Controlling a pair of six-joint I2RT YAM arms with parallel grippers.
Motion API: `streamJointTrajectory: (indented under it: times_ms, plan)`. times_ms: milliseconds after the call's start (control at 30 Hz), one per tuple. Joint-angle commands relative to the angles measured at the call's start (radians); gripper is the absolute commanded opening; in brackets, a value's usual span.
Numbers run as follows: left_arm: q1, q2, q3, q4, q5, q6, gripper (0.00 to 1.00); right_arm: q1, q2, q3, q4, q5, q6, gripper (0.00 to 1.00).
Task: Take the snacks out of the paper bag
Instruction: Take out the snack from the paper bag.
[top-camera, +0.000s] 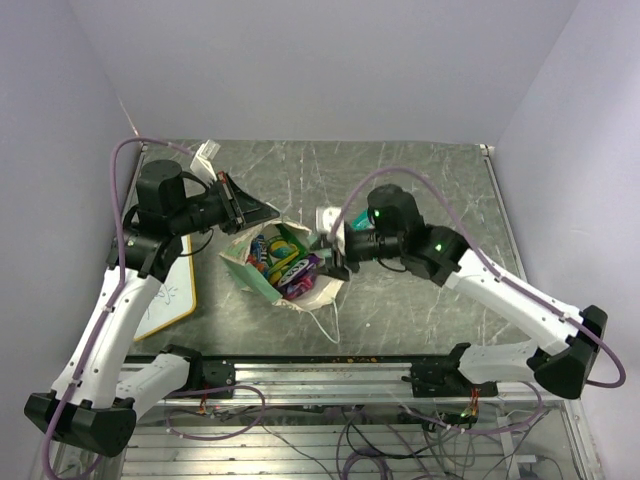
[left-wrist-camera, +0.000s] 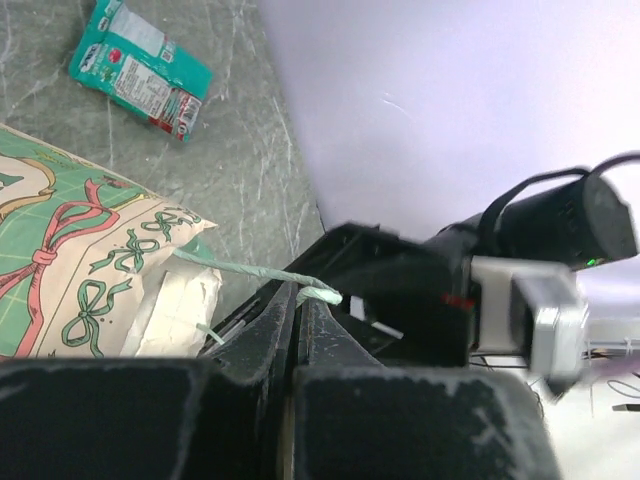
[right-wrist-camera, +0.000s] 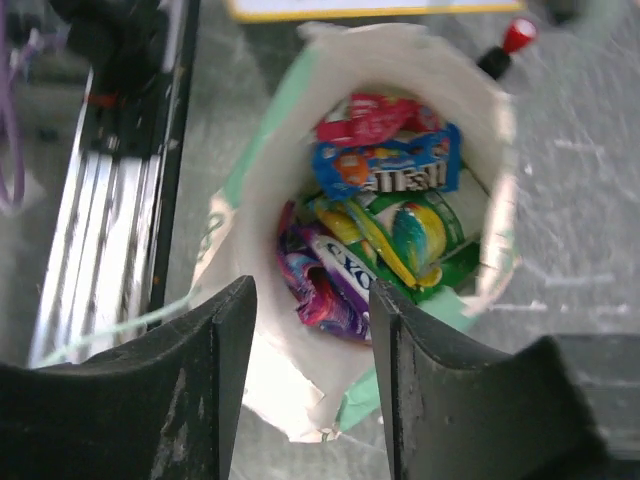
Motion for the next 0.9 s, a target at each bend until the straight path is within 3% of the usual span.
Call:
streamJointTrajectory:
  times_ms: [0, 167, 433, 600, 867]
  plan:
    - [-0.001, -0.016, -0.018, 0.1, 0.058, -0.037, 0.07, 0.07, -0.101, -0.099, 0.051, -0.108, -0.439, 0.43]
    - [-0.001, -0.013, 0.008, 0.105, 0.056, 0.009, 0.07, 0.123, -0.031, -0.077, -0.095, -0.047, -0.63, 0.46]
    - [-0.001, -0.006, 0.044, 0.058, 0.052, 0.057, 0.07, 0.196, 0.116, -0.023, -0.165, 0.238, -0.856, 0.38]
    - [-0.001, -0.026, 0.001, 0.118, 0.062, 0.005, 0.07, 0.197, 0.178, -0.026, -0.137, 0.362, -0.914, 0.33]
    - [-0.001, -0.014, 0.031, 0.06, 0.073, 0.032, 0.07, 0.195, 0.251, -0.044, -0.11, 0.362, -0.959, 0.26]
